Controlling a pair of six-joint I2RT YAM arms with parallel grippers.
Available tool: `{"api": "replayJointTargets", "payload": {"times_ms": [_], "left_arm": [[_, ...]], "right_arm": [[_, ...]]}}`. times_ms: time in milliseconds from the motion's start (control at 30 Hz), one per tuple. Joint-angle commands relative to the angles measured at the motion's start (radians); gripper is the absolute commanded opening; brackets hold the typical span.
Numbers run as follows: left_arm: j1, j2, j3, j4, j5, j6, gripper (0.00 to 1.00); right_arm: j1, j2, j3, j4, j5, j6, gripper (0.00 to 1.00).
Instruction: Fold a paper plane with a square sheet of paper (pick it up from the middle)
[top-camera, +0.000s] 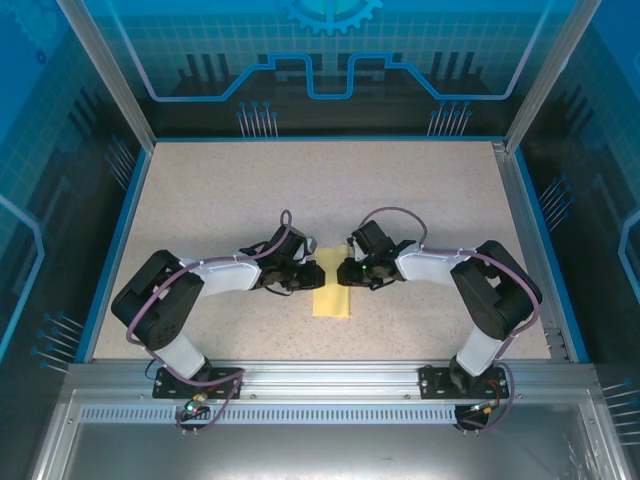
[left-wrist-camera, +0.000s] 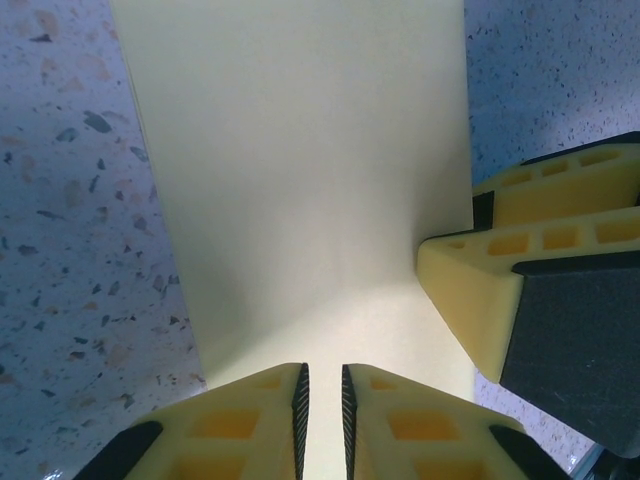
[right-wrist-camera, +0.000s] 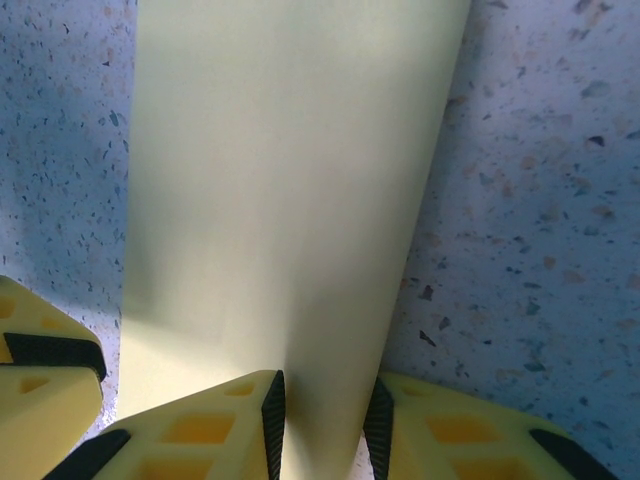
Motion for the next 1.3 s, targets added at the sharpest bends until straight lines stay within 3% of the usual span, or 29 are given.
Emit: {"api": "replayJointTargets", "payload": {"times_ms": [0, 800, 1033, 1267], "left_arm": [[-0.011, 0.019, 0.024, 0.010, 0.029, -0.004, 0.20], [-0.023, 0.105, -0.005, -0.019, -0.022, 0.050, 0.19], [-0.023, 0.120, -0.014, -0.018, -0.030, 0.061, 0.19], [-0.022, 0.130, -0.013, -0.018, -0.030, 0.065, 0.19]], "right_arm": [[0.000, 0.051, -0.005, -0.062, -0.004, -0.010, 0.31], [0.003, 0.027, 0.004, -0.085, 0.012, -0.010, 0.33], [0.004, -0.063, 0.004, -0.156, 0.056, -0.020, 0.42], [0.007, -0.239, -0.099, -0.125, 0.005, 0.021, 0.42]]}}
